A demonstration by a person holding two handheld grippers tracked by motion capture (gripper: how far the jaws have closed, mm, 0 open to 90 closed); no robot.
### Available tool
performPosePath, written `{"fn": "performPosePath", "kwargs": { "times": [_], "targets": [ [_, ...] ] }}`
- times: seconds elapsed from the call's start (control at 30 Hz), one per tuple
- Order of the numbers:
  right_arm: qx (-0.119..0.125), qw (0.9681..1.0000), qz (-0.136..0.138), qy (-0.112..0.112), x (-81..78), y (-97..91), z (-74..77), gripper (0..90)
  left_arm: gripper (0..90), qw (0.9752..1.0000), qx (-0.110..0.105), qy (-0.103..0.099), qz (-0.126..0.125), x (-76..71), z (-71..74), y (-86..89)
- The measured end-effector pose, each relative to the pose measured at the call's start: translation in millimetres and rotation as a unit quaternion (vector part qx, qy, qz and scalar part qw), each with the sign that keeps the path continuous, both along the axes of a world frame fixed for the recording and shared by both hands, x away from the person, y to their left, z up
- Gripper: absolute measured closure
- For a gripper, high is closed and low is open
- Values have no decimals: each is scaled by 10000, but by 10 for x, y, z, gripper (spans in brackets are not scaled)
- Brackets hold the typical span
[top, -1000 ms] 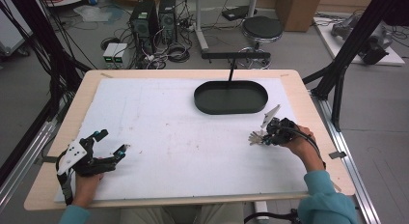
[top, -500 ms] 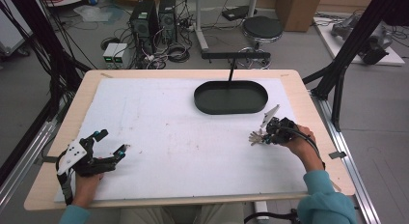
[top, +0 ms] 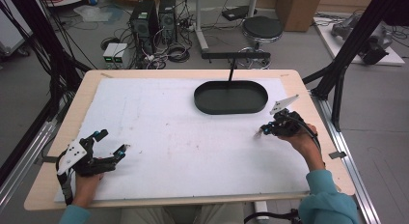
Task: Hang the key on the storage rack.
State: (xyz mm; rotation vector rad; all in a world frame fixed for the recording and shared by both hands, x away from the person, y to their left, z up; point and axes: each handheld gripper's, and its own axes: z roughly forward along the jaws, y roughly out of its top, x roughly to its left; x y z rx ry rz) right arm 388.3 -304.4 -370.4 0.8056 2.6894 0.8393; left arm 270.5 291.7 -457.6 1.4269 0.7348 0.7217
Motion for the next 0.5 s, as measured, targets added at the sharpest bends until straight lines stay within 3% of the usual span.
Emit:
{"fn": "performPosePath", "kwargs": {
  "times": [0.07, 0.1, 0.17, 0.2, 0.3, 0.4, 0.5],
  "targets": [
    [138, 9999, -4, -54, 5, -8, 27, 887, 109, 10000, -1, 1, -1, 0, 0, 0],
    [365, 9993, -36, -48, 13, -16, 82, 887, 109, 10000, 3, 7, -4, 0, 0, 2],
    [457, 9989, -41, -62, 18, -20, 104, 887, 109, 10000, 2, 8, -4, 0, 1, 2],
    [757, 9970, -75, -108, 40, -24, 179, 887, 109, 10000, 1, 10, -4, 0, 1, 2],
    [1098, 9937, -79, -213, 88, -9, 299, 887, 109, 10000, -1, 12, 1, 0, 0, 2],
    [1260, 9916, -108, -257, 134, 10, 388, 887, 109, 10000, 0, 1, 0, 0, 0, 0],
    [1428, 9888, -197, -377, 240, 51, 573, 887, 109, 10000, 2, 1, -2, 0, 0, -1]
  ]
}}
